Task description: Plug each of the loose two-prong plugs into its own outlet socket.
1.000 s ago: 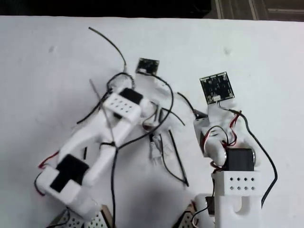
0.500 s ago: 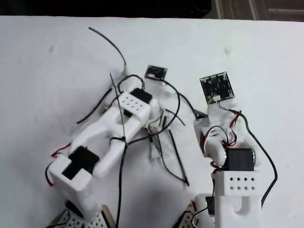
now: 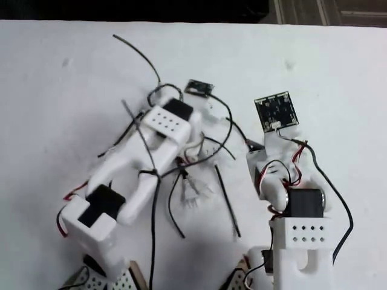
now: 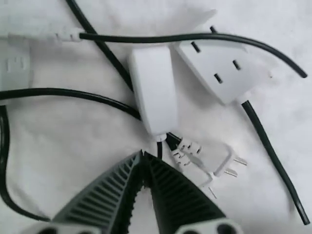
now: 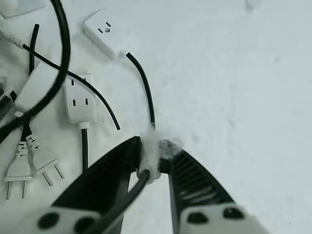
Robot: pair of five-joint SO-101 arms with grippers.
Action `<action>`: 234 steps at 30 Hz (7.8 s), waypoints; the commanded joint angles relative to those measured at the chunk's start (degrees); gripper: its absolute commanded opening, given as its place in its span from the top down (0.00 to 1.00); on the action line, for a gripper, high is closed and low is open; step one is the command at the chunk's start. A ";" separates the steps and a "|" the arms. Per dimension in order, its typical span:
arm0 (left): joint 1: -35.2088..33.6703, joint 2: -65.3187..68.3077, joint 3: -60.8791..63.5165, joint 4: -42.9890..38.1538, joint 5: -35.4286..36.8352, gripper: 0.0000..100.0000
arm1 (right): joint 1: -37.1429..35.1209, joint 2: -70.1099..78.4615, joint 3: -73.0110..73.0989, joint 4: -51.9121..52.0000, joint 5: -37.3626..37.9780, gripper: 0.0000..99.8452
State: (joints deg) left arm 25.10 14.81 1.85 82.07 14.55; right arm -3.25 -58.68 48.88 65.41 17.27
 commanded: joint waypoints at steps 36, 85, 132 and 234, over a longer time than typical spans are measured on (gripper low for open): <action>-6.55 14.64 -9.32 -8.35 -8.62 0.84 | 0.66 -0.48 -2.46 -0.40 0.62 0.98; -13.05 -22.90 36.13 -12.75 -29.71 0.81 | -2.24 -0.48 -1.49 -0.40 0.62 0.98; -55.43 -60.79 59.60 -32.09 -33.93 0.89 | -45.05 29.23 -17.32 0.04 0.62 0.98; -62.90 -61.23 66.81 -39.47 -28.04 0.87 | -41.71 68.44 -20.40 -17.01 7.74 0.98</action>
State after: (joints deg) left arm -38.29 -44.97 68.92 44.00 -13.58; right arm -46.95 9.01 27.96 45.45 24.75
